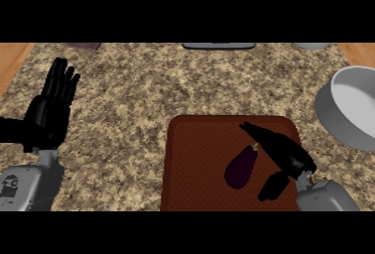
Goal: Pick the eggplant from the tray and place it in the pot
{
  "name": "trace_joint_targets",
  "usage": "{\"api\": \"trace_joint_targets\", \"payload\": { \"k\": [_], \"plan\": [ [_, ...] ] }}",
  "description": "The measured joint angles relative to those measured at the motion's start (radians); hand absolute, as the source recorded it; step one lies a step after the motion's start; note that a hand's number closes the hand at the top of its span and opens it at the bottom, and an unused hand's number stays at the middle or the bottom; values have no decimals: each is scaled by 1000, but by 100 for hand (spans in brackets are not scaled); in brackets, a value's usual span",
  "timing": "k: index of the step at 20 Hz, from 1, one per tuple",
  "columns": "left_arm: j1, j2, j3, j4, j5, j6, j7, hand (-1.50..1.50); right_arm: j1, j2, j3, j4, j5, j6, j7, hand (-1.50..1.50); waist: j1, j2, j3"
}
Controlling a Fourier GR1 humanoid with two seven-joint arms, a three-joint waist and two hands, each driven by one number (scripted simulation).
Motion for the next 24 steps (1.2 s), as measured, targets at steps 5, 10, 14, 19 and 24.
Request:
{"api": "trace_joint_targets", "payload": {
  "k": [5,10,14,19,24],
  "plan": [
    [-23,-22,2,6,-27,4,13,0,-22,57,0,129,72,-57,-78,-150,1,1,0],
    [-36,-33,19,25,-42,-11,4,0,-49,114,-12,234,122,-98,-141,-150,1,0,-1],
    [-22,-30,29,-6,-41,-25,25,0,-70,129,-20,288,143,-107,-204,150,1,-6,-8],
    [-31,-39,37,12,-42,-28,16,0,-88,136,17,308,202,-161,-303,150,-1,-14,-16],
    [-32,-37,45,17,-45,-38,10,0,-110,151,29,324,245,-173,-341,150,-1,-15,-18]
  ]
}}
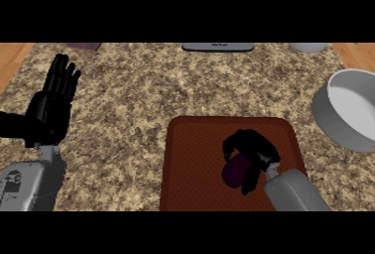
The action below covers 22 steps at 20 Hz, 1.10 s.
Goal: Pick the eggplant from the tray and place it in the pot
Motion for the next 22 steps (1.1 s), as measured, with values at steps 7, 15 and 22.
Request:
{"api": "trace_joint_targets", "payload": {
  "k": [7,15,22],
  "plan": [
    [-6,-8,1,-1,-8,-1,10,0,5,25,-16,-57,73,-34,91,150,-2,8,9],
    [-19,-19,-22,-12,-9,-16,2,0,-267,41,-307,104,185,-214,566,150,60,41,14],
    [-45,-31,-48,-12,-15,-23,9,0,-505,-14,-421,233,407,-366,989,150,97,48,13]
  ]
}}
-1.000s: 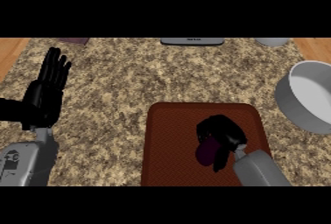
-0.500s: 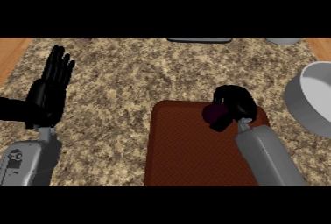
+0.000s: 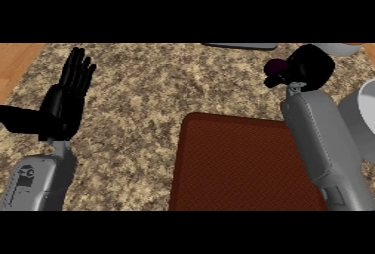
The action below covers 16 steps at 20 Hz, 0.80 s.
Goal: Pick the eggplant from the tray and place it in the pot
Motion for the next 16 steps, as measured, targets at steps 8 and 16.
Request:
{"api": "trace_joint_targets", "payload": {
  "k": [8,16],
  "plan": [
    [-5,-6,-4,4,-6,7,10,0,-181,-72,-20,133,328,-56,213,150,-9,-8,1],
    [17,13,34,13,5,9,9,0,-232,-77,-81,156,523,-53,291,150,-58,-24,3]
  ]
}}
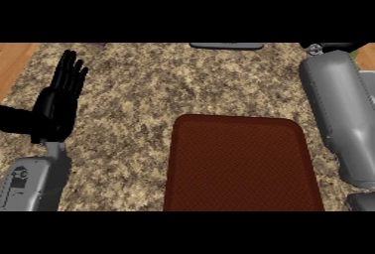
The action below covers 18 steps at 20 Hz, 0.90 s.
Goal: Pick the eggplant from the tray and place it in the pot
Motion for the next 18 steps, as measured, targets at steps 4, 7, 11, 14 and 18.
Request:
{"api": "trace_joint_targets", "payload": {
  "k": [4,7,11,14,18],
  "plan": [
    [19,10,22,21,6,-8,-24,0,56,5,-56,-50,22,11,-5,150,-31,-8,0],
    [28,12,28,19,2,-1,-20,0,124,7,-94,-123,28,23,-20,150,-48,-14,1],
    [49,25,50,13,11,-7,-31,0,247,7,-140,-277,25,29,-49,150,-65,-19,1],
    [43,20,46,6,7,-2,-22,0,356,-3,-183,-389,-1,27,-84,150,-65,-18,1],
    [68,8,36,-18,5,-5,-26,0,508,-4,-233,-527,-55,8,-134,150,-58,-15,1]
  ]
}}
